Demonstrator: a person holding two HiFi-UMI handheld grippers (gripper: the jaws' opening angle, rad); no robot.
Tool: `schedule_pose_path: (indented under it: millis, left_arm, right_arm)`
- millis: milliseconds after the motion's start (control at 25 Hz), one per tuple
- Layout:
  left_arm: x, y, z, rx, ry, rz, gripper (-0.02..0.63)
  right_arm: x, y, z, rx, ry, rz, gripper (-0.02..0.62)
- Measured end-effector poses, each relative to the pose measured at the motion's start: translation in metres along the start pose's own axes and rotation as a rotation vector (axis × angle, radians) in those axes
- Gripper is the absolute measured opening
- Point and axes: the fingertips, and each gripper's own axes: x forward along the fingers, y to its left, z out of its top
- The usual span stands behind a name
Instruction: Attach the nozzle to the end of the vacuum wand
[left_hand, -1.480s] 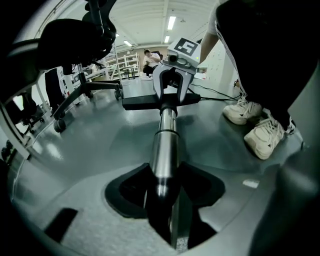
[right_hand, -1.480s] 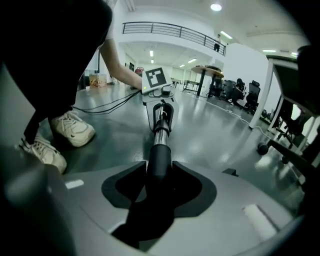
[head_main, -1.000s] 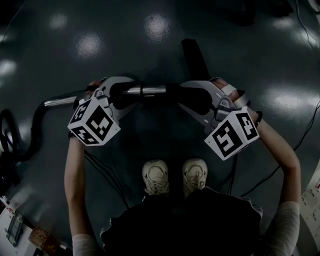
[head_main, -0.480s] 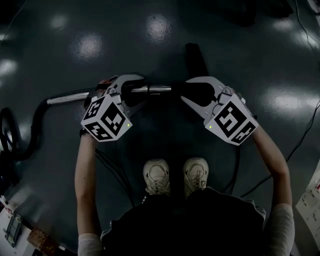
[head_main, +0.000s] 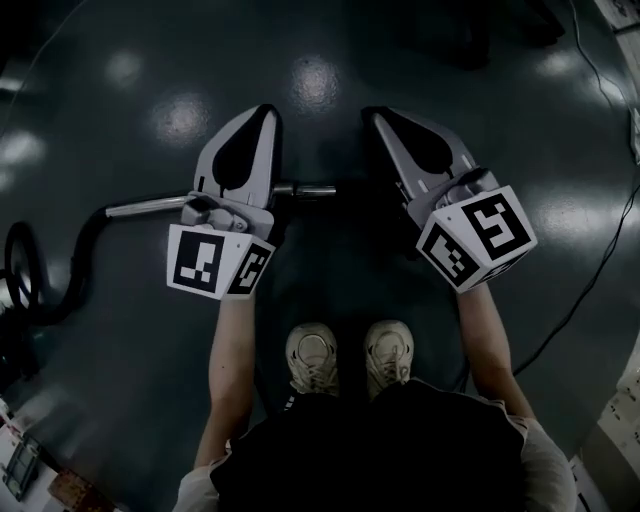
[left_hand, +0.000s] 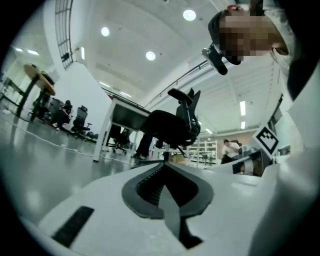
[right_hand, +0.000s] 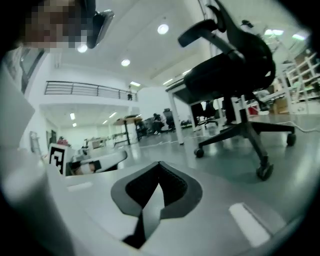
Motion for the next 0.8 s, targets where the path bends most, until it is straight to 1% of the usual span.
schedule_pose_path:
  millis: [80, 200, 280, 400, 440, 520, 640, 800]
  left_arm:
    - [-0.007, 0.006, 0.009, -0.047, -0.055, 0.085, 0.003]
    - [-0.018, 0.013, 0.014, -0.087, -0.097, 0.160, 0.003]
    - [-0.021, 0.013, 0.014, -0.101, -0.109, 0.182, 0.003]
    - [-0.022, 0.009, 0.013, -0.163, -0.136, 0.196, 0.002]
    - [-0.023, 0.008, 0.012, -0.165, -0.138, 0.203, 0.002]
    - [-0.024, 0.008, 0.005, -0.130, -0.120, 0.216, 0.002]
    - [-0.024, 0.013, -0.008, -0.080, -0.083, 0.214, 0.003]
    - [-0.016, 0.021, -0.027, -0.055, -0.058, 0.220, 0.002]
  right_arm:
    - [-0.007, -0.009, 0.015, 0.054, -0.083, -0.098, 0.008]
    - [-0.021, -0.020, 0.027, 0.094, -0.150, -0.183, 0.008]
    - [-0.030, -0.030, 0.031, 0.117, -0.179, -0.205, 0.008]
    - [-0.037, -0.041, 0.028, 0.153, -0.186, -0.206, 0.008]
    - [-0.036, -0.042, 0.023, 0.164, -0.181, -0.204, 0.008]
    - [-0.031, -0.040, 0.012, 0.169, -0.160, -0.205, 0.008]
    - [-0.013, -0.033, -0.005, 0.142, -0.120, -0.218, 0.008]
    - [0.008, -0.037, -0.025, 0.159, -0.100, -0.226, 0.008]
